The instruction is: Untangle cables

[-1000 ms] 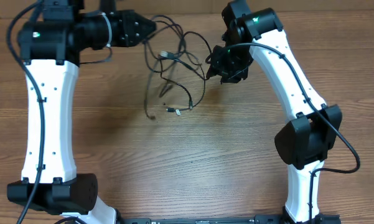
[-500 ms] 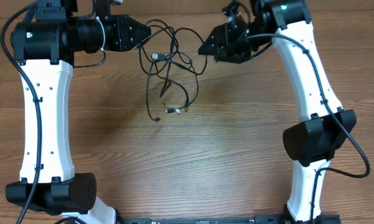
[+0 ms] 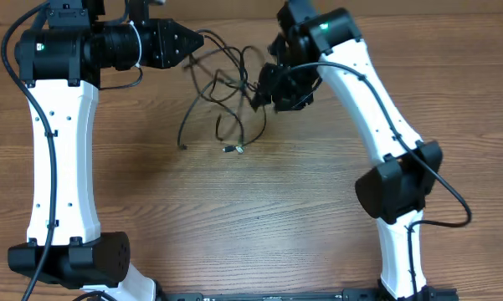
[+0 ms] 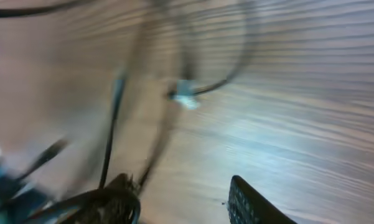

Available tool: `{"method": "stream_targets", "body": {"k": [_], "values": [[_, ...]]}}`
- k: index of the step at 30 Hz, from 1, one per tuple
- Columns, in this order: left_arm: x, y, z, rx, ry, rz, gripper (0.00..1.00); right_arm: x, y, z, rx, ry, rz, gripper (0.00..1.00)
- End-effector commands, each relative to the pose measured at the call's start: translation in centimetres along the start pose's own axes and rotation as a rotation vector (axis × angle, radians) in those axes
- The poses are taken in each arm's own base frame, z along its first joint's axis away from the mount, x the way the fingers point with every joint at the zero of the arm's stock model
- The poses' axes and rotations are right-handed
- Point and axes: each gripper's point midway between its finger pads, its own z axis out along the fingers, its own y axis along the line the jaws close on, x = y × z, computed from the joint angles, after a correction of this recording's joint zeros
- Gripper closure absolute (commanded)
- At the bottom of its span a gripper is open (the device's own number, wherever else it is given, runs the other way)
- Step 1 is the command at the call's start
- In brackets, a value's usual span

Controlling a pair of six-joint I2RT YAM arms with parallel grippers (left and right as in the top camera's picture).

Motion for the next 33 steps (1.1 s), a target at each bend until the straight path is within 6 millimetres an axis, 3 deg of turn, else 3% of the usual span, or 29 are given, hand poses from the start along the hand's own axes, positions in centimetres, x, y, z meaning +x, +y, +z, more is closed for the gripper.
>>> {"method": "stream_targets", "body": {"k": [1, 6, 7, 9, 12, 15, 18, 22, 24, 27, 30, 33], "values": [[-1.7, 2.3, -2.7, -0.034, -0.08, -0.029, 0.96, -3.1, -7.3, -0.7, 0.326, -0.142, 0.163, 0.54], [-1.8, 6.4, -5.9, -0.144, -0.124, -0.105, 0.96, -4.2, -11.3, -2.4, 0.389, -0.174, 0.235, 0.67], [-1.6, 7.3, -6.5, -0.179, -0.127, -0.124, 0.96, -4.4, -11.9, -2.6, 0.39, -0.176, 0.25, 0.71], [-1.2, 8.8, -7.4, -0.239, -0.129, -0.152, 0.96, -4.6, -13.2, -3.1, 0.39, -0.178, 0.281, 0.91], [-0.7, 10.0, -8.1, -0.301, -0.117, -0.155, 0.96, -4.6, -14.1, -3.5, 0.375, -0.156, 0.262, 0.96], [-0.1, 11.1, -8.4, -0.37, -0.1, -0.162, 0.96, -4.5, -13.9, -3.4, 0.337, -0.125, 0.209, 0.96], [0.1, 11.5, -8.4, -0.4, -0.091, -0.165, 0.96, -4.3, -11.6, -3.0, 0.218, -0.092, 0.104, 0.96], [0.4, 10.6, -7.4, -0.38, -0.065, -0.158, 0.96, -4.4, -9.8, -3.1, 0.156, -0.103, 0.057, 0.96], [0.8, 9.8, -6.4, -0.361, -0.038, -0.15, 0.94, -4.4, -9.5, -3.1, 0.137, -0.103, 0.063, 0.9], [1.4, 8.3, -4.7, -0.333, 0.005, -0.133, 0.76, -4.8, -9.7, -2.9, 0.126, -0.109, 0.095, 0.64], [1.8, 7.0, -2.7, -0.297, 0.045, -0.109, 0.65, -5.1, -10.0, -3.0, 0.119, -0.12, 0.147, 0.6], [2.8, 5.4, 0.2, -0.248, 0.11, -0.085, 0.61, -5.8, -11.1, -3.6, 0.109, -0.144, 0.211, 0.55]]}}
